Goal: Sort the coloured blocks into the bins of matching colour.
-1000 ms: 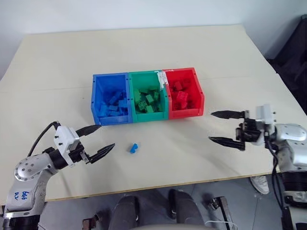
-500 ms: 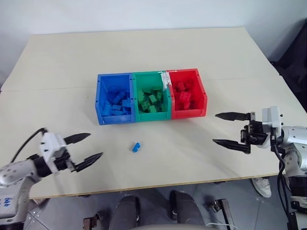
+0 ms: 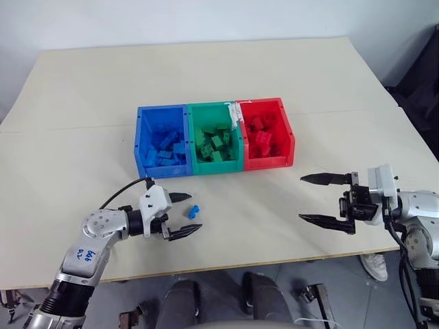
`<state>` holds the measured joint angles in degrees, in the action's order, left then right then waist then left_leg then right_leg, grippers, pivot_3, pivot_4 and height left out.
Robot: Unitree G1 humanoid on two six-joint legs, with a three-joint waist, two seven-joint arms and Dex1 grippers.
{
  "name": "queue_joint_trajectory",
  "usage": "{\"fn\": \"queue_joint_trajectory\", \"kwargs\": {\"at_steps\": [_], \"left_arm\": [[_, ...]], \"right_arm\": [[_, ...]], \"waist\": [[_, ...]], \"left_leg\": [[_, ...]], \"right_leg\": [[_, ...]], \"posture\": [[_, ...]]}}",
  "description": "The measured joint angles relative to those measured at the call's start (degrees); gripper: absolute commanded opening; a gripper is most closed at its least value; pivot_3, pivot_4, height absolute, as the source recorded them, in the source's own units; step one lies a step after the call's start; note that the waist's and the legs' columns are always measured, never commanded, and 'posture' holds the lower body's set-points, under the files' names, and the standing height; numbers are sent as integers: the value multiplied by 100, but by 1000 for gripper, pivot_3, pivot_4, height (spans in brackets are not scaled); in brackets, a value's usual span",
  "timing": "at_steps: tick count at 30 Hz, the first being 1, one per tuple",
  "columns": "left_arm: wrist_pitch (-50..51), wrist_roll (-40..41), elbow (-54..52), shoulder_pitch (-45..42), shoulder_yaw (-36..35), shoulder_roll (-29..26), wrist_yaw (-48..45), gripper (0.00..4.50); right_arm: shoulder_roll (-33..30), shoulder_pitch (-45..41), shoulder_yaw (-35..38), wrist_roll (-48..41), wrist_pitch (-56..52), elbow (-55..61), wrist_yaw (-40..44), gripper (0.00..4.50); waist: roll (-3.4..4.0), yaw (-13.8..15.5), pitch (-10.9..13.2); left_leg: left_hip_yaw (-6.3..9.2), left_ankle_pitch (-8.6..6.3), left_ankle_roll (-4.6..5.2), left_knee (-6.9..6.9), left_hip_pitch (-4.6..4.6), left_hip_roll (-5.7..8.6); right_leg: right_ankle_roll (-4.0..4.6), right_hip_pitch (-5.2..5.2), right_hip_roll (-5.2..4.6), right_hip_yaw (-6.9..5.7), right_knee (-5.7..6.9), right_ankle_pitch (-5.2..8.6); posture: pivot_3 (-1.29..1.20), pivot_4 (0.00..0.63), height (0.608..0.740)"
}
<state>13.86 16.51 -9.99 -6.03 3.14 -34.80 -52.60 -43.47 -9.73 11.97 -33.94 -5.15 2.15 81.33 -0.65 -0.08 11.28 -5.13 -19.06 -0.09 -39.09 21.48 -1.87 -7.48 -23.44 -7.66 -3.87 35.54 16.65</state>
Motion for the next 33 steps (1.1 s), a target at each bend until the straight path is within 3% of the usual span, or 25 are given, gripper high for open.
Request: {"fn": "queue_joint_trajectory", "kwargs": {"at_steps": [2,9,12,17,21,25,31,33], "left_arm": [[1,-28,46,-30,17,47,39,3915],[-84,-97,184,-108,71,257,121,1730],[-91,-93,184,-92,68,318,143,992],[-192,111,216,-61,-65,632,201,974],[-234,649,219,-413,-689,894,421,974],[-162,802,579,-1342,-1233,895,896,974],[-74,336,1881,-2695,-1157,892,1500,974],[-79,208,2181,-2840,-1110,902,1603,1675]], "right_arm": [[0,22,34,-5,9,2,-66,4500],[3,20,35,-3,18,2,-203,4500],[4,-29,23,-1,18,0,-220,4500],[20,-87,-29,18,42,-25,-224,4500],[62,-111,-32,70,110,-60,-242,4500],[112,-126,-32,83,134,-76,-304,4500],[191,-119,-45,96,141,-61,-420,4500],[234,-119,-46,96,141,-55,-467,4500]], "waist": [[0,2,0],[0,8,0],[0,6,0],[0,15,0],[0,12,0],[-1,25,0],[-1,52,0],[-2,27,0]], "left_leg": [[-1,0,0,0,-4,1],[-3,0,0,0,-9,1],[-3,0,0,0,-10,0],[-3,0,0,0,-9,0],[-3,2,-1,-1,-10,-1],[-4,6,-2,-3,-11,5],[-11,4,5,-5,-5,11],[-14,2,8,-4,-2,10]], "right_leg": [[0,0,-2,5,1,0],[0,3,-3,7,2,0],[0,3,-3,8,3,0],[0,3,-4,8,3,0],[0,2,-2,8,6,0],[-4,5,-2,7,8,-3],[-24,11,3,8,3,-14],[-25,9,4,9,0,-14]], "posture": [[0,150,740],[0,150,740],[0,150,740],[0,150,740],[0,150,740],[0,150,740],[0,150,740],[0,150,740]]}}
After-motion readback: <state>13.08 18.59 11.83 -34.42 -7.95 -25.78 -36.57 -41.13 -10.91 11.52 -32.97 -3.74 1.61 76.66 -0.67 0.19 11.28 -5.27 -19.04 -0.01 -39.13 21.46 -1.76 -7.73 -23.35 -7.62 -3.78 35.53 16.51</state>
